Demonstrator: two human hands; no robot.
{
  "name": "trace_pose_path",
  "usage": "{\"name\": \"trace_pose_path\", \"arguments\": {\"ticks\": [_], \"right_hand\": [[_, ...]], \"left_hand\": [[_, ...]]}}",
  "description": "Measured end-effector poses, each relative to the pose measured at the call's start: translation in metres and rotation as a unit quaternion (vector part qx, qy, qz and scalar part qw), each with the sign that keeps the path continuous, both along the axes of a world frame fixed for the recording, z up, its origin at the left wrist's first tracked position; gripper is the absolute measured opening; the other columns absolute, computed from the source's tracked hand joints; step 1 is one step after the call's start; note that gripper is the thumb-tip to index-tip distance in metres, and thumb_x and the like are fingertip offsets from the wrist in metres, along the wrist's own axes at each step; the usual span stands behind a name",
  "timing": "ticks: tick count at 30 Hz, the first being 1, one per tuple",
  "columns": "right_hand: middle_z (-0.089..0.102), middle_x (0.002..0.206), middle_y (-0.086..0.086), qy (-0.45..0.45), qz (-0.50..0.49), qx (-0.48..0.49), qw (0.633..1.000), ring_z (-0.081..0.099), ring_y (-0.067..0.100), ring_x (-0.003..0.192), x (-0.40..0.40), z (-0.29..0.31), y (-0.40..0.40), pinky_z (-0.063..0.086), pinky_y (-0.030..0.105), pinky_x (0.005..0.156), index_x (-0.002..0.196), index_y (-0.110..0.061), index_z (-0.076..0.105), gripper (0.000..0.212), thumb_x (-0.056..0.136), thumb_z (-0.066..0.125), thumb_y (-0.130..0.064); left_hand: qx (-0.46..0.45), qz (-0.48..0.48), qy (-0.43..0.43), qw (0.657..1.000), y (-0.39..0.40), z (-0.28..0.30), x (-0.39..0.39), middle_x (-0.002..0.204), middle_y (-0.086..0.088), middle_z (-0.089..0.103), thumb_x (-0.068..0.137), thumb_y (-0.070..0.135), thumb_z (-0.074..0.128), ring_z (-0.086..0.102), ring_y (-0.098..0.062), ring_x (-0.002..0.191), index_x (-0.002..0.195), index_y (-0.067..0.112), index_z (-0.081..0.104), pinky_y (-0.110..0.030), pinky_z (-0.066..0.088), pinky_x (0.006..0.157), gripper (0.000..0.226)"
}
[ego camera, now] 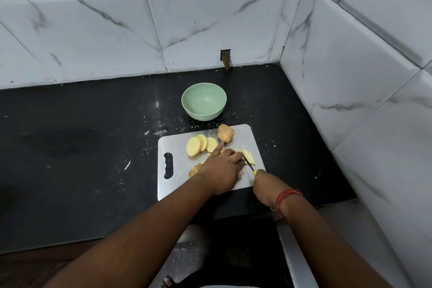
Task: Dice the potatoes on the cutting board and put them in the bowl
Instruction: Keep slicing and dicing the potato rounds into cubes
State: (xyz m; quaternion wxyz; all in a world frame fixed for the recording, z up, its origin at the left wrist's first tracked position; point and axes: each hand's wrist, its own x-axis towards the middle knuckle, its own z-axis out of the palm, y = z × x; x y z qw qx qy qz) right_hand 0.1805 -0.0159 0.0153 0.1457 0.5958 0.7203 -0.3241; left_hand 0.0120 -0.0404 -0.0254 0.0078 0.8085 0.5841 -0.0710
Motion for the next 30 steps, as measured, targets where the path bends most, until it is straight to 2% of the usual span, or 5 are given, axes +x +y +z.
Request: {"name": "trace_pose_path", "arguments": {"ticks": [12,16,18,21,30], "right_hand": [[0.034,0.07,0.0,-0.018,0.038,-0.008,0.999,0.03,0.012,0.058,0.001,0.002,-0.001,0.029,0.02,0.056,0.119,-0.001,0.055,0.027,0.097,0.044,-0.014],[0.033,0.069,0.004,-0.003,0.012,-0.017,1.0,0.031,0.015,0.057,-0.002,0.015,-0.01,0.029,0.024,0.052,0.096,-0.003,0.054,0.013,0.098,0.042,-0.005],[0.034,0.07,0.001,0.031,-0.032,-0.014,0.999,0.036,0.015,0.059,0.0,0.01,-0.008,0.042,0.028,0.067,0.079,-0.02,0.043,0.023,0.098,0.042,-0.009],[0.034,0.07,-0.001,-0.003,0.029,0.003,1.0,0.046,0.024,0.081,0.002,0.007,-0.009,0.042,0.036,0.079,0.067,-0.022,0.025,0.037,0.098,0.042,-0.013],[0.049,0.099,0.011,0.003,0.04,-0.008,0.999,0.047,0.023,0.088,0.015,-0.001,-0.023,0.045,0.032,0.082,0.102,-0.015,0.037,0.005,0.099,0.04,-0.013]], "left_hand": [[0.017,-0.019,-0.04,0.999,0.001,-0.001,-0.008,0.14,0.002,0.053,0.102,0.039,0.043,0.048,-0.023,0.131,0.143,0.019,0.057,-0.051,0.012,0.125,0.047],[0.019,-0.02,-0.026,0.999,0.0,-0.002,-0.007,0.141,0.002,0.051,0.104,0.04,0.042,0.046,-0.024,0.133,0.147,0.019,0.053,-0.051,0.01,0.124,0.049],[0.018,-0.016,-0.024,0.999,-0.001,-0.002,-0.006,0.141,0.001,0.051,0.104,0.04,0.04,0.045,-0.025,0.134,0.147,0.019,0.052,-0.051,0.01,0.124,0.049],[0.009,-0.011,-0.016,1.0,-0.002,-0.001,-0.005,0.143,0.001,0.049,0.105,0.04,0.038,0.043,-0.026,0.136,0.15,0.018,0.048,-0.052,0.009,0.123,0.051],[0.005,0.001,-0.001,1.0,-0.002,0.0,-0.001,0.142,0.0,0.048,0.106,0.038,0.037,0.042,-0.027,0.135,0.151,0.016,0.047,-0.053,0.011,0.123,0.051]]}}
